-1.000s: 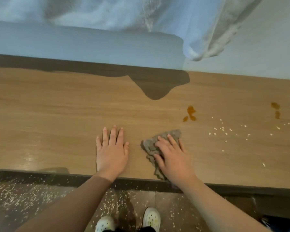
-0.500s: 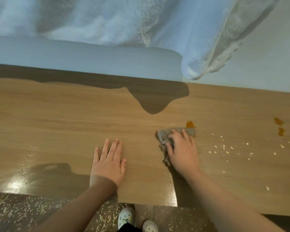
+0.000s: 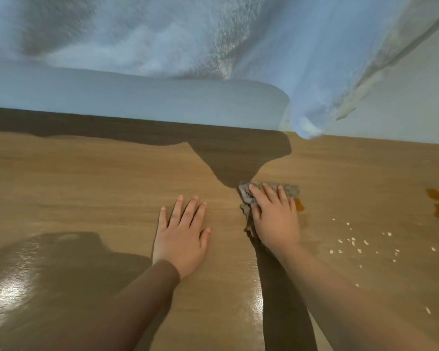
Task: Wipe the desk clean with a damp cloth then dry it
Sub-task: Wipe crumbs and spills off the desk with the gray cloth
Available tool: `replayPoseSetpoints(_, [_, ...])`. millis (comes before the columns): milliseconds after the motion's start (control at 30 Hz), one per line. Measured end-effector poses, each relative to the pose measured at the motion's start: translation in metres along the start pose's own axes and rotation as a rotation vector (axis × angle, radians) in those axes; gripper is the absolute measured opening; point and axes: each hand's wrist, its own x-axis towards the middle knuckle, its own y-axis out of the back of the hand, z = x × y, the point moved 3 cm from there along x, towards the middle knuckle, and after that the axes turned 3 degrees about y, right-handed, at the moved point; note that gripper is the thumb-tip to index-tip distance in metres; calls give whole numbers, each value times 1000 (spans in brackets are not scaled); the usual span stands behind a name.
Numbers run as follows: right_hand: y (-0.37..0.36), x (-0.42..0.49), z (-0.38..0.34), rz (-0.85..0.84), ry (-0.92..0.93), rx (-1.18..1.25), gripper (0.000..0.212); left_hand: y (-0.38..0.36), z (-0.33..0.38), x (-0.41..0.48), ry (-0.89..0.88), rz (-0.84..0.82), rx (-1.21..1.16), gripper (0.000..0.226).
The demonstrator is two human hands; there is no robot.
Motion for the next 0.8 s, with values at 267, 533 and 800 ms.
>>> replayPoseSetpoints(267, [-7,-16,0,71,314,-52,44,1,5,17,134,24,-54,73])
replayPoseSetpoints(533, [26,166,13,94,39,75,43,1,8,14,125,95,-53,57])
replayPoseSetpoints(800, [11,60,33,137,381,-27,41,0,7,13,134,122,-77,58])
